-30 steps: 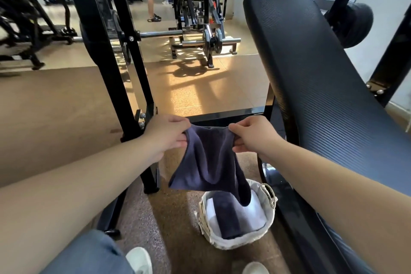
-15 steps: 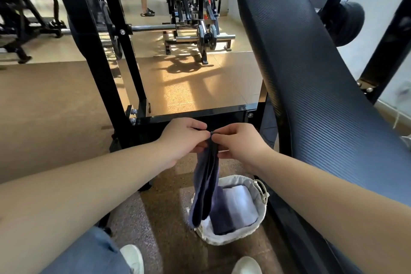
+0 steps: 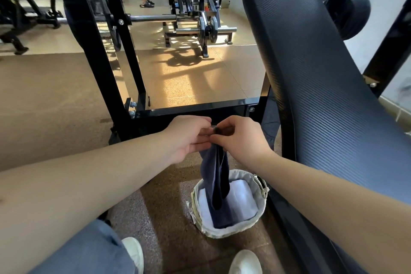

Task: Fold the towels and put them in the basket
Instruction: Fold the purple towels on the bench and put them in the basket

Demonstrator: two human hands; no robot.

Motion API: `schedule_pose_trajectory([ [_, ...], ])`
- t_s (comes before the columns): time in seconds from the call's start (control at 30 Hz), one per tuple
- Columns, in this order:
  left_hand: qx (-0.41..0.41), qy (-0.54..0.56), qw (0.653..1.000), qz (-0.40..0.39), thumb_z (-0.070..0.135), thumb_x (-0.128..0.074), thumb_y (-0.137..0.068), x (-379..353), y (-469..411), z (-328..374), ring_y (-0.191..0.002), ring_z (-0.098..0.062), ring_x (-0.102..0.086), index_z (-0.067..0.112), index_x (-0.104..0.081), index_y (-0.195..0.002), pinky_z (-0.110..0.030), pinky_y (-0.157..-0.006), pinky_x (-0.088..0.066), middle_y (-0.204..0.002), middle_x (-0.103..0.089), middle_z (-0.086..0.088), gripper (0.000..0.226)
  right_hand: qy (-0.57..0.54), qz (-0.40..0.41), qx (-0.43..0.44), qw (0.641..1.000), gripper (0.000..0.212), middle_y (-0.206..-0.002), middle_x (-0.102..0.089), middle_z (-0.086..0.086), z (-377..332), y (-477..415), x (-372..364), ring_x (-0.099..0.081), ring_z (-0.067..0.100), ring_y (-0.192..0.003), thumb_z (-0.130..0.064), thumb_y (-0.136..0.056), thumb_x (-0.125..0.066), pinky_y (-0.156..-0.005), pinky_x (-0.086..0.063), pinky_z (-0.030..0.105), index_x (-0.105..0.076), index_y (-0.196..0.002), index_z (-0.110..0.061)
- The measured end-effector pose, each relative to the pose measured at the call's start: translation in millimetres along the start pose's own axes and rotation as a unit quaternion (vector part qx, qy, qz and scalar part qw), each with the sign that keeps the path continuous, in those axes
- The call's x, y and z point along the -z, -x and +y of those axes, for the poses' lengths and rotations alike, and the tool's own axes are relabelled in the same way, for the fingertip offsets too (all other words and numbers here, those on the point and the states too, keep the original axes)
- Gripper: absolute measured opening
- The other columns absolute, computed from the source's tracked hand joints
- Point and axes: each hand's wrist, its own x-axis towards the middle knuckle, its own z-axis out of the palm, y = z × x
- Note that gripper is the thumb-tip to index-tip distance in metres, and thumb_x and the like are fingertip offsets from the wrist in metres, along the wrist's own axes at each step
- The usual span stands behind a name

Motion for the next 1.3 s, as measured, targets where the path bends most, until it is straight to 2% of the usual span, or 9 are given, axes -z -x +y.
schedule_pose_trajectory([
  [0.13,0.006,-0.042,0.998,-0.035,0.016,-0.05,-0.102,-0.4,-0.7,3.0,-0.093,-0.019,-0.074,0.022,-0.066,-0.116,-0.03,-0.074,-0.057,-0.101,-0.079,-0.005,0.022,0.028,0.012,-0.001,1.0,0.019,-0.076,-0.068,-0.014,7.6,-2.8,-0.2,-0.062,-0.003,-0.073,-0.03,-0.076,-0.082,-0.06,-0.044,0.011,-0.064,-0.081,-0.033],
  [0.33,-0.021,-0.148,0.988,-0.045,0.014,-0.051,-0.098,6.9,-9.7,6.1,-0.09,-0.013,-0.076,0.027,-0.067,-0.113,-0.04,-0.092,-0.058,-0.092,-0.08,0.002,0.025,-0.021,-0.014,-0.042,0.999,0.013,-0.076,-0.071,-0.004,13.3,-8.4,4.8,-0.071,0.015,-0.055,-0.014,-0.079,-0.071,-0.056,-0.062,0.033,-0.066,-0.084,-0.026],
  [0.4,-0.038,-0.184,0.982,-0.005,0.014,-0.055,-0.097,15.8,-16.6,6.9,-0.089,-0.013,-0.076,0.026,-0.07,-0.113,-0.039,-0.088,-0.059,-0.092,-0.079,0.003,0.025,-0.046,-0.027,-0.048,0.997,0.015,-0.077,-0.072,-0.002,13.2,-10.4,8.4,-0.072,0.016,-0.053,-0.011,-0.081,-0.066,-0.053,-0.061,0.031,-0.068,-0.086,-0.025],
  [0.53,-0.057,-0.273,0.96,0.039,0.016,-0.062,-0.096,43.0,-29.2,1.6,-0.099,-0.013,-0.069,0.03,-0.072,-0.106,-0.037,-0.085,-0.062,-0.108,-0.071,0.001,0.02,-0.066,-0.04,-0.037,0.996,0.015,-0.075,-0.073,-0.007,14.2,-13.9,14.3,-0.074,0.016,-0.06,-0.009,-0.083,-0.065,-0.069,-0.064,0.041,-0.068,-0.087,-0.023],
  [0.7,-0.045,-0.304,0.951,-0.032,0.034,-0.069,-0.094,59.9,-31.4,-2.9,-0.104,-0.009,-0.066,0.039,-0.071,-0.105,-0.028,-0.073,-0.061,-0.115,-0.067,0.01,0.011,-0.079,-0.047,-0.03,0.995,0.016,-0.071,-0.071,-0.011,14.4,-14.9,14.6,-0.074,0.016,-0.064,-0.007,-0.083,-0.066,-0.071,-0.065,0.042,-0.069,-0.086,-0.022],
  [0.87,-0.052,-0.378,0.918,-0.109,0.043,-0.073,-0.088,59.7,-28.3,-6.3,-0.103,-0.008,-0.066,0.038,-0.07,-0.111,-0.023,-0.066,-0.056,-0.113,-0.069,0.011,0.023,-0.107,-0.042,-0.032,0.993,0.015,-0.076,-0.07,-0.007,14.8,-14.1,12.8,-0.073,0.014,-0.066,-0.008,-0.083,-0.068,-0.063,-0.062,0.029,-0.07,-0.085,-0.023],
  [1.13,-0.11,-0.54,0.832,-0.06,0.027,-0.071,-0.081,51.7,-29.7,-9.8,-0.071,-0.016,-0.07,0.036,-0.071,-0.098,-0.028,-0.057,-0.057,-0.087,-0.073,0.005,0.019,-0.129,-0.054,-0.024,0.99,0.013,-0.077,-0.072,-0.008,19.7,-16.6,12.8,-0.075,0.017,-0.069,-0.013,-0.081,-0.068,-0.069,-0.064,0.035,-0.07,-0.085,-0.025],
  [1.23,-0.12,-0.496,0.858,-0.064,0.031,-0.07,-0.087,53.6,-31.9,-8.5,-0.067,-0.02,-0.07,0.04,-0.068,-0.094,-0.032,-0.062,-0.062,-0.098,-0.072,0.007,0.011,-0.132,-0.051,-0.022,0.99,0.015,-0.078,-0.073,-0.006,22.6,-16.6,13.8,-0.075,0.018,-0.07,-0.013,-0.08,-0.068,-0.071,-0.065,0.039,-0.07,-0.082,-0.027],
  [1.3,-0.115,-0.453,0.881,-0.075,0.037,-0.068,-0.093,55.8,-31.5,-8.4,-0.07,-0.018,-0.069,0.042,-0.067,-0.095,-0.025,-0.056,-0.058,-0.106,-0.067,0.01,0.006,-0.135,-0.052,-0.025,0.989,0.016,-0.078,-0.074,-0.005,24.3,-17.0,14.7,-0.076,0.02,-0.07,-0.012,-0.081,-0.069,-0.073,-0.065,0.043,-0.071,-0.081,-0.028],
])
